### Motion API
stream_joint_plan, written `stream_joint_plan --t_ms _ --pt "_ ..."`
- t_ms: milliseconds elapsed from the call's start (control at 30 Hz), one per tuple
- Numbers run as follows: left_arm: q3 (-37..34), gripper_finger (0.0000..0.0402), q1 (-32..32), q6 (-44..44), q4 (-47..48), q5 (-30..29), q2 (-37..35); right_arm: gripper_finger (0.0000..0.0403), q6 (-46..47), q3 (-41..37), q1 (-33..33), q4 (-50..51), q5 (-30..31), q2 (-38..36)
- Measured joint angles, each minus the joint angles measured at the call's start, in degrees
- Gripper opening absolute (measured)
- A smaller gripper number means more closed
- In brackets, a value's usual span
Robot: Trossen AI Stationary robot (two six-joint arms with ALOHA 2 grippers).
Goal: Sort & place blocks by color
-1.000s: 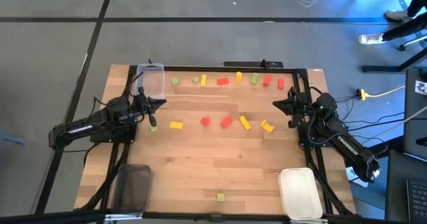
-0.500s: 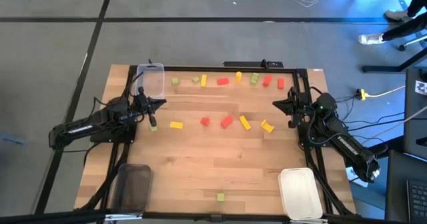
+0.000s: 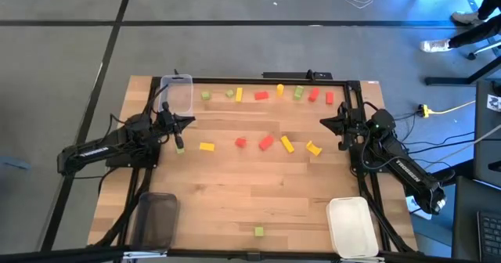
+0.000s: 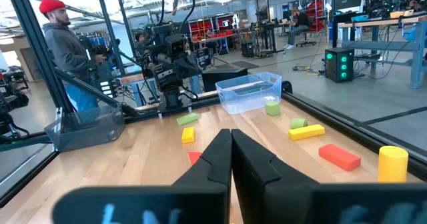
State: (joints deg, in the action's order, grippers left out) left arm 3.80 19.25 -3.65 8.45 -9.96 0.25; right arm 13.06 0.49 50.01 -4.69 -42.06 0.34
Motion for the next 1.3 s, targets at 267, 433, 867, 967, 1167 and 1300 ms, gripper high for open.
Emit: stream_joint_plan --t_ms 267,433,867,967,1167,1300 --pt "0.0 0.0 0.0 -0.01 -0.01 -0.01 -0.01 0.0012 0.0 0.0 0.0 -0.01 0.0 0.01" --pt "-0.02 0.0 0.0 -0.82 -0.67 -0.98 0.0 0.0012 0.0 -0.01 0.0 0.0 -0.01 0.01" --pt "22.16 0.0 -2.16 4.67 9.47 1.89 9.85 0.0012 0.0 -0.01 -0.01 0.0 -0.01 0.02" --pt "31.08 0.0 -2.49 4.65 16.17 1.52 18.53 0.0012 0.0 0.0 0.0 -0.01 0.0 0.01" --pt "46.48 0.0 -2.47 8.64 26.04 -0.06 37.39 0.0012 0.0 0.0 0.0 0.0 -0.01 0.02" --pt "54.98 0.0 -2.48 15.9 36.14 -0.02 49.05 0.0012 0.0 -0.01 0.01 0.0 -0.01 0.01"
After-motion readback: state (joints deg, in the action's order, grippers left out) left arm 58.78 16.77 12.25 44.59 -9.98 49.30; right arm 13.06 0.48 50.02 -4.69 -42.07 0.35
